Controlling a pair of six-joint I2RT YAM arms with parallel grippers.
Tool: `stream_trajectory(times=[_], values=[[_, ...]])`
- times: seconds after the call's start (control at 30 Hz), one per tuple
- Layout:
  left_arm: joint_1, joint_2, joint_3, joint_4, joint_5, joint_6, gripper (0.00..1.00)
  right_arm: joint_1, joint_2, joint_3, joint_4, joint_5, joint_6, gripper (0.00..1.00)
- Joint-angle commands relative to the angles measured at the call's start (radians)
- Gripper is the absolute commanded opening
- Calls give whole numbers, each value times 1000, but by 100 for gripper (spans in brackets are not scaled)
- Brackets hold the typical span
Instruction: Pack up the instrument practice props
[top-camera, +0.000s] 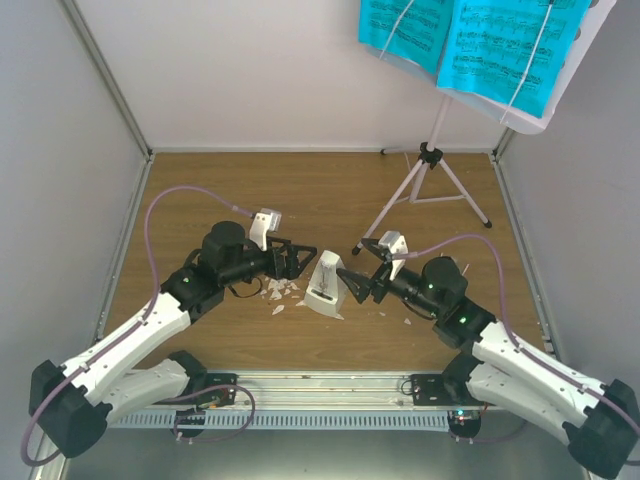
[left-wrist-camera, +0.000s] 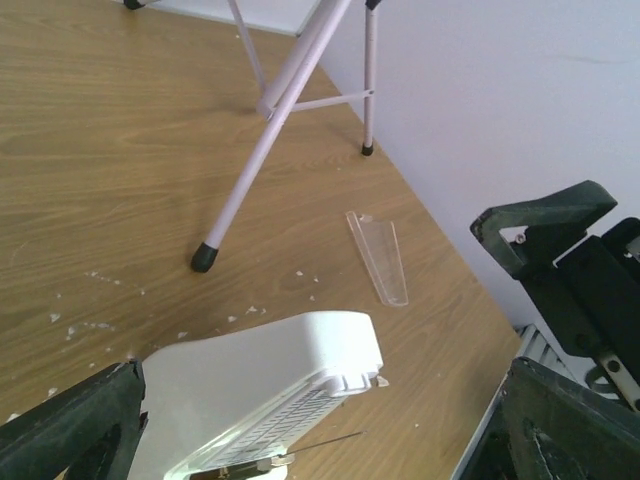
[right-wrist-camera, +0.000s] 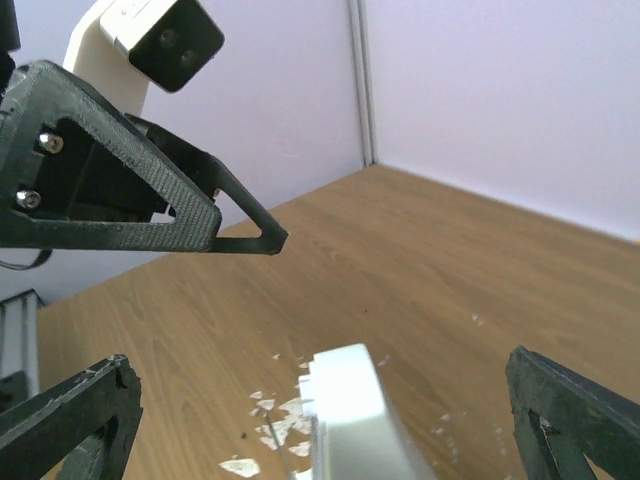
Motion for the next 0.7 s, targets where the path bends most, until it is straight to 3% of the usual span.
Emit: stream_trajectory(times=[0.0, 0.27, 0.67], values=[[-21, -23, 17, -17, -26, -26, 98, 13, 31, -8, 98, -4, -175, 100], [-26, -47, -7, -6, -36, -48, 99, 13, 150, -5, 144, -94, -270, 100], [-26, -78, -9, -51, -41, -38, 99, 12, 303, 5, 184, -32, -361, 100]])
